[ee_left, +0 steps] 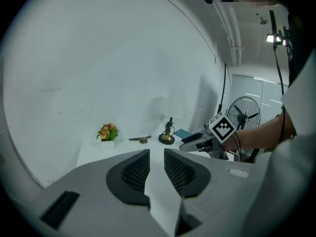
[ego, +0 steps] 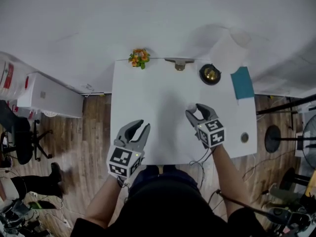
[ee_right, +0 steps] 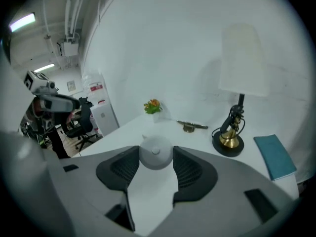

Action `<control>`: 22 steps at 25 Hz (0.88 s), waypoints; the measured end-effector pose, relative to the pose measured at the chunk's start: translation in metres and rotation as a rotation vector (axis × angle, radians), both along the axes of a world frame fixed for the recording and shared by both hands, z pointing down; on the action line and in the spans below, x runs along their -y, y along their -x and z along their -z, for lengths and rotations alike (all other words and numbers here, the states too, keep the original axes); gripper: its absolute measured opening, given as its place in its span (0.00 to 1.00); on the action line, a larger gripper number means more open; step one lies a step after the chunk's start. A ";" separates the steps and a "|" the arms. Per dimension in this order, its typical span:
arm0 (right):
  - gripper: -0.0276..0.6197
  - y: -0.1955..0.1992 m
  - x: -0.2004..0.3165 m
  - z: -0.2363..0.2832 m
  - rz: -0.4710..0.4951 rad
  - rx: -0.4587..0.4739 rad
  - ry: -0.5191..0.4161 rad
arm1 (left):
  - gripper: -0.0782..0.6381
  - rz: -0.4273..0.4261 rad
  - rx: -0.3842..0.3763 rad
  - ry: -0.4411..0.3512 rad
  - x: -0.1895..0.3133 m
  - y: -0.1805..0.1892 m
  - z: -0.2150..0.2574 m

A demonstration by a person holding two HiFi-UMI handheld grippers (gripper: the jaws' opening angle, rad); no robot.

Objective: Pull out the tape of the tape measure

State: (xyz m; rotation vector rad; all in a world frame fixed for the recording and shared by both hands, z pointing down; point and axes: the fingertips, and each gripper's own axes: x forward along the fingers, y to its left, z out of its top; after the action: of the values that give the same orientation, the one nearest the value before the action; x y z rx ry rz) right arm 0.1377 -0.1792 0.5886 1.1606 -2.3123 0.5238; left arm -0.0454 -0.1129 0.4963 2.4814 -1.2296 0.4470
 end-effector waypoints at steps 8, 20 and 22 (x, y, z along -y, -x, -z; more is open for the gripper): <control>0.38 0.042 -0.021 0.120 0.076 0.117 -0.226 | 0.23 -0.121 -0.007 -0.162 0.008 -0.026 0.065; 0.38 0.074 -0.059 0.252 0.176 0.012 -0.548 | 0.23 -0.344 0.150 -0.537 -0.011 -0.059 0.171; 0.38 0.074 -0.063 0.265 0.173 -0.039 -0.593 | 0.23 -0.389 0.281 -0.604 -0.014 -0.060 0.177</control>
State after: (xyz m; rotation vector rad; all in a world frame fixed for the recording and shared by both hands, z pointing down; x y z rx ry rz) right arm 0.0640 -0.1165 0.3234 1.1796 -2.5808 -0.2712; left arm 0.0147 -0.0986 0.3194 3.2962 -1.0919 0.6086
